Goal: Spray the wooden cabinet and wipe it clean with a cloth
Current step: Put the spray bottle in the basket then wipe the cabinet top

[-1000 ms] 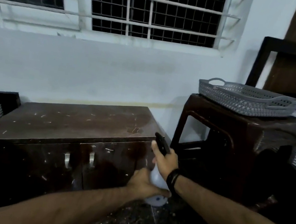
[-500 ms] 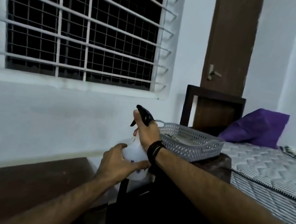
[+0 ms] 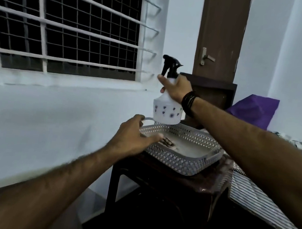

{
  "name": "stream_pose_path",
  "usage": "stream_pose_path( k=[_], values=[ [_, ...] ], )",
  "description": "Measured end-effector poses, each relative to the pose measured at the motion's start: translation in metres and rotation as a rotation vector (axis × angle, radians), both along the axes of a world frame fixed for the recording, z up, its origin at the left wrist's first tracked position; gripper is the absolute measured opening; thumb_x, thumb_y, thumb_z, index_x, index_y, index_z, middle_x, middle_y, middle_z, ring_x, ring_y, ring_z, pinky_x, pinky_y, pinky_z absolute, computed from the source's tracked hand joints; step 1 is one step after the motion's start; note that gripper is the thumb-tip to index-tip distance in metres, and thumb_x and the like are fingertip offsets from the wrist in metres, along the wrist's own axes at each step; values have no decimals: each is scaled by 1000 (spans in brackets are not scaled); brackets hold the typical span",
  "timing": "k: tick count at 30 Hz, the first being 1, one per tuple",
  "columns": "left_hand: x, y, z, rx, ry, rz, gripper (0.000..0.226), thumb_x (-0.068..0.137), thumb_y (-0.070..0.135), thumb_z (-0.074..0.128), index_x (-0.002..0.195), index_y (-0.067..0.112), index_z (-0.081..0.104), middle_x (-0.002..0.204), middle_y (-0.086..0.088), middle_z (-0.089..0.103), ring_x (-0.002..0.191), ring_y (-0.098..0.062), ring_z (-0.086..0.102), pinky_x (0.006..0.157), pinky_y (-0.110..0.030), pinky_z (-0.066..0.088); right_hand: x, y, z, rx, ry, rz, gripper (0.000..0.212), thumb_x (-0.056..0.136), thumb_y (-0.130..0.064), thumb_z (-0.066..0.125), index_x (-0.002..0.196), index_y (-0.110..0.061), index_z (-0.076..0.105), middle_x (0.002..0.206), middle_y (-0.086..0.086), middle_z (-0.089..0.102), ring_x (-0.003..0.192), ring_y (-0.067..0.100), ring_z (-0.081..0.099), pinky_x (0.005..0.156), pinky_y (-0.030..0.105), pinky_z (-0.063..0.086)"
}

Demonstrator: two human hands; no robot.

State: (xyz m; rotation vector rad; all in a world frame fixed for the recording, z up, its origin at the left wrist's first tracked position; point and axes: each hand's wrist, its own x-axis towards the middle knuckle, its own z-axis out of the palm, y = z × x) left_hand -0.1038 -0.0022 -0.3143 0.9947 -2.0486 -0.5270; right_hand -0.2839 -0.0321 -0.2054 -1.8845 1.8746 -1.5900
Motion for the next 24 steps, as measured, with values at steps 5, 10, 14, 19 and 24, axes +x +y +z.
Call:
stream_pose_path(
  k=[5,10,14,19,24],
  values=[
    [-9,-42,4,-59,-206,-51,54,86,46,72,128,13,59,125,-4,66,99,-12,58,81,-20,41,-58,-30,-23,119,20,-127,37,93,-53,56,90,-17,64,66,-14,62,65,-1,52,68,26,40],
    [-44,-82,13,-34,-325,-45,68,83,52,70,138,16,53,138,-4,59,124,-23,57,104,-38,47,-100,-40,-49,209,30,-218,37,91,-54,58,84,-18,65,71,-4,72,80,9,67,85,30,51],
    [-76,-93,8,-29,-503,-92,62,80,38,74,132,11,55,134,-8,60,120,-25,58,97,-36,50,-117,-32,-74,322,44,-246,41,89,-55,60,98,-15,65,84,-5,65,84,15,62,76,27,43],
    [-109,-102,-2,54,-563,-72,61,81,31,72,134,10,53,135,-9,59,122,-27,57,100,-39,50,-133,-19,-96,395,55,-311,50,89,-59,56,110,-14,66,102,5,66,101,27,61,76,27,38],
    [-120,-111,-11,90,-650,43,65,81,30,74,140,16,50,126,-3,65,117,-23,60,96,-39,49,-111,8,-79,699,697,-449,57,83,-66,58,93,-10,62,104,11,66,92,27,60,70,30,40]
  ],
)
